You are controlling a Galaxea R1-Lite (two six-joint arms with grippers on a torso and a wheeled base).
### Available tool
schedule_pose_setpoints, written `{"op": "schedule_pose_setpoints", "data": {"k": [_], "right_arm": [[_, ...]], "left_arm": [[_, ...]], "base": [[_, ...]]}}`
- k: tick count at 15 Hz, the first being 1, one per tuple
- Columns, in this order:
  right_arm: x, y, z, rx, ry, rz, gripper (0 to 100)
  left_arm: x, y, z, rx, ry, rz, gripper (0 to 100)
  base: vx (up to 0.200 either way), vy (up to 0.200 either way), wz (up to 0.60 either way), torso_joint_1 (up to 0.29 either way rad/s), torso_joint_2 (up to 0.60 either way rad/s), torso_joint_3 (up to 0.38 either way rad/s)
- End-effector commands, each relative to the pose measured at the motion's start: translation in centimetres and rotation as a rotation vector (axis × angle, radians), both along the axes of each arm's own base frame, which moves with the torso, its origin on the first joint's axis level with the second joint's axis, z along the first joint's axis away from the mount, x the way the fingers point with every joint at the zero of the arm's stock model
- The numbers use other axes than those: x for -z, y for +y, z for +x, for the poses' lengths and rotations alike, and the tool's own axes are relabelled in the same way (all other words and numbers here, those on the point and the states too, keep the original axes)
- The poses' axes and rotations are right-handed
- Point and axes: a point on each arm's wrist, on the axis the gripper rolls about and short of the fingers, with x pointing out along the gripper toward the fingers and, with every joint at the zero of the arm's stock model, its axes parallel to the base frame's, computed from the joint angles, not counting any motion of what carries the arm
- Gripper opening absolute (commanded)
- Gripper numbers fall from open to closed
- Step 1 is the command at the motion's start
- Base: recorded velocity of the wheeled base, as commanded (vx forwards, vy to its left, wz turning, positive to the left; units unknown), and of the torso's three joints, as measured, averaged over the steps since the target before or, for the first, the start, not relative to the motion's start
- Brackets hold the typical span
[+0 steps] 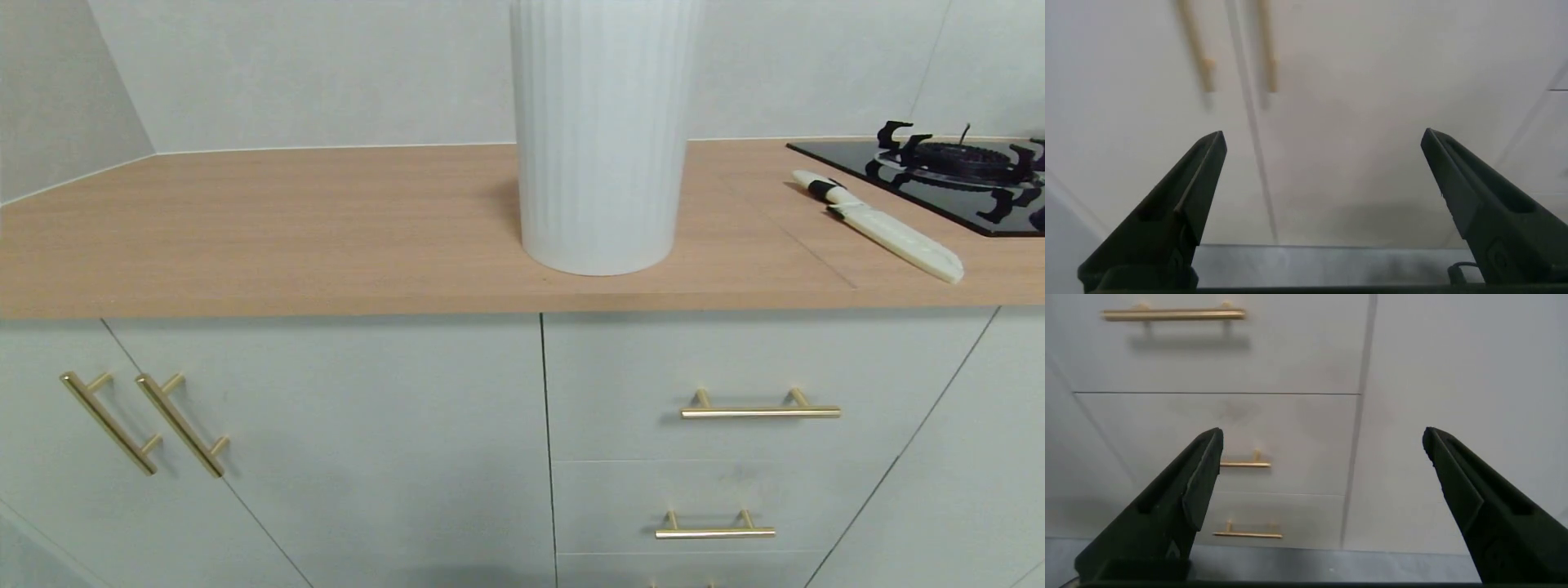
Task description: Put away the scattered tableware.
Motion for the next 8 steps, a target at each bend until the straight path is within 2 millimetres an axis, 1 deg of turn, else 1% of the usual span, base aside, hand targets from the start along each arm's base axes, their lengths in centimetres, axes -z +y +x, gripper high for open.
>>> {"op": "schedule_pose_setpoints", "data": {"k": [1,8], "right_arm": [[-0.01,0.00,0.01,-0.001,0.001,-0.002,100],[-0.01,0.00,0.01,-0.001,0.001,-0.003,100]], "left_arm": [[0.00,0.00,0.01,-0.001,0.002,-0.001,100],[0.00,0.00,0.01,-0.001,0.002,-0.002,100]], "base": [[0.000,0.000,0.00,0.000,0.00,0.000],[0.000,0.000,0.00,0.000,0.00,0.000]]}}
